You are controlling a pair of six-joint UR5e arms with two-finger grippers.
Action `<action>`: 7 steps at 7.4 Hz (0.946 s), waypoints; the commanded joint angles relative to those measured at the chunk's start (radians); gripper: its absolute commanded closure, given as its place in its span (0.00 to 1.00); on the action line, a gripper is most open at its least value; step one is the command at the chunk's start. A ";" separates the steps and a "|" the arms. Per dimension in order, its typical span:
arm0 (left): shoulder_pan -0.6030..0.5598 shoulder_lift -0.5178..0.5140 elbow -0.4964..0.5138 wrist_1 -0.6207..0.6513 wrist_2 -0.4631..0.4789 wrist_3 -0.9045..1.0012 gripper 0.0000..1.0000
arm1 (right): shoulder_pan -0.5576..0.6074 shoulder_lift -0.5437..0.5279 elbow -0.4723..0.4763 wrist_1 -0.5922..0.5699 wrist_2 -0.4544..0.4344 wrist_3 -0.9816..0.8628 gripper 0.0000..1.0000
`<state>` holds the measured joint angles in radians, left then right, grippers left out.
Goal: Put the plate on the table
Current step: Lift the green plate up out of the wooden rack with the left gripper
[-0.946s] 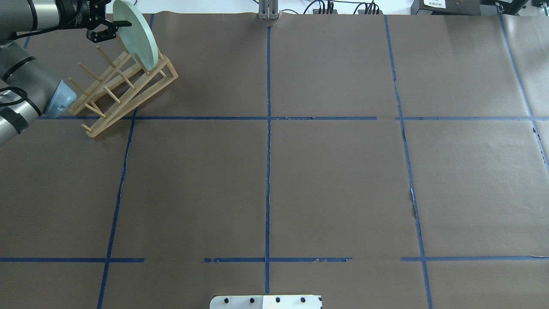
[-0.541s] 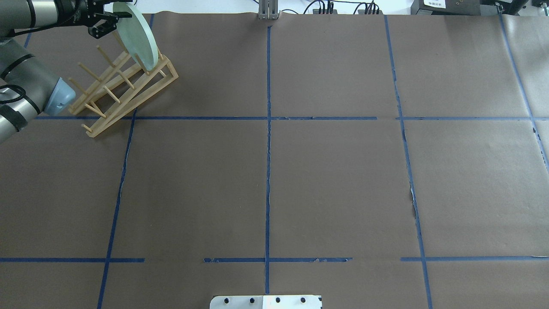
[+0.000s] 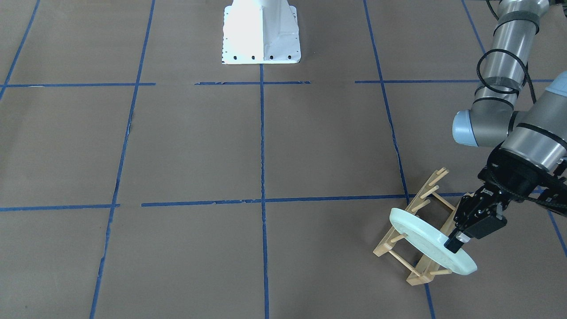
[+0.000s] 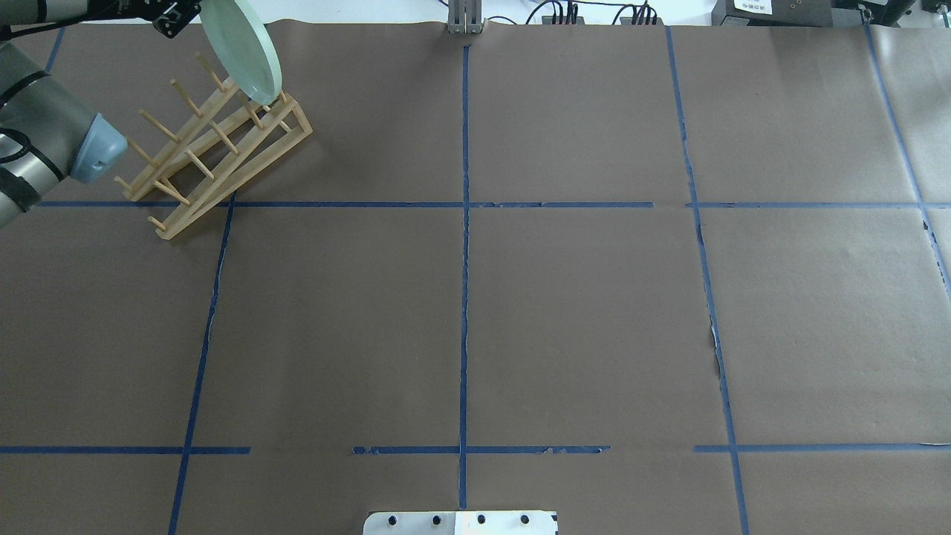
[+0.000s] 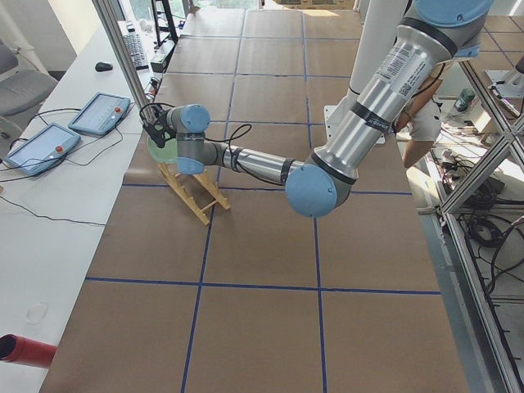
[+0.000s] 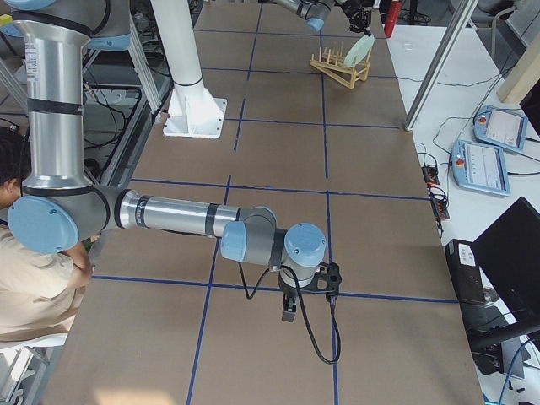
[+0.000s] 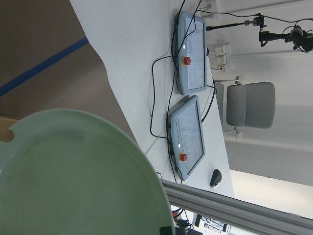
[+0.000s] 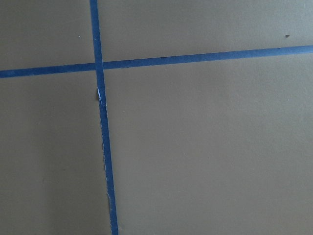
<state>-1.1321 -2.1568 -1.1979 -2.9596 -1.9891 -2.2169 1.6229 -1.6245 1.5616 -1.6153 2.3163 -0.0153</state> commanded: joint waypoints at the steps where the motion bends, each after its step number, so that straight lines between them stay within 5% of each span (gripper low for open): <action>1: -0.070 -0.002 -0.102 0.080 -0.074 0.000 1.00 | 0.000 0.000 0.000 0.000 0.000 0.000 0.00; 2: -0.102 -0.005 -0.135 0.083 -0.129 -0.007 1.00 | 0.000 0.000 0.000 0.000 0.000 0.000 0.00; 5: -0.084 -0.011 -0.332 0.394 -0.230 0.050 1.00 | 0.000 0.000 0.000 0.000 0.000 0.000 0.00; 7: 0.077 -0.024 -0.464 0.779 -0.206 0.270 1.00 | 0.000 0.000 0.000 0.000 0.000 0.000 0.00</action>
<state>-1.1396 -2.1681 -1.5872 -2.4131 -2.2089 -2.0788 1.6229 -1.6245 1.5616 -1.6153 2.3163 -0.0153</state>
